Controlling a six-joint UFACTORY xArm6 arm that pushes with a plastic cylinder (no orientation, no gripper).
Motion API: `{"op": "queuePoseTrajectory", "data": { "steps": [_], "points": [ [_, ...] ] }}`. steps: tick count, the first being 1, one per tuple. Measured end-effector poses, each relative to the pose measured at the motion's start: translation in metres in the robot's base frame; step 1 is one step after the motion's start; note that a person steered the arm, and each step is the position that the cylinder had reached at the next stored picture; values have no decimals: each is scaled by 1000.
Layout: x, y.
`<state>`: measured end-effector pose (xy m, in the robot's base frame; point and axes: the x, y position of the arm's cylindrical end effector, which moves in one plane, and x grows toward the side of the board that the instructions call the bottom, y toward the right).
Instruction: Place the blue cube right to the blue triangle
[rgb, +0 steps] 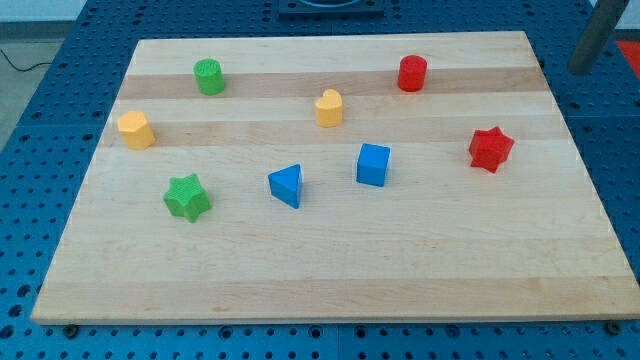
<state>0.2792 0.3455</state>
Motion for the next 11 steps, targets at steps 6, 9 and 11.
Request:
{"op": "queuePoseTrajectory", "data": {
  "steps": [6, 9, 11],
  "points": [
    [125, -225],
    [172, -320],
    [184, -345]
  ]
}}
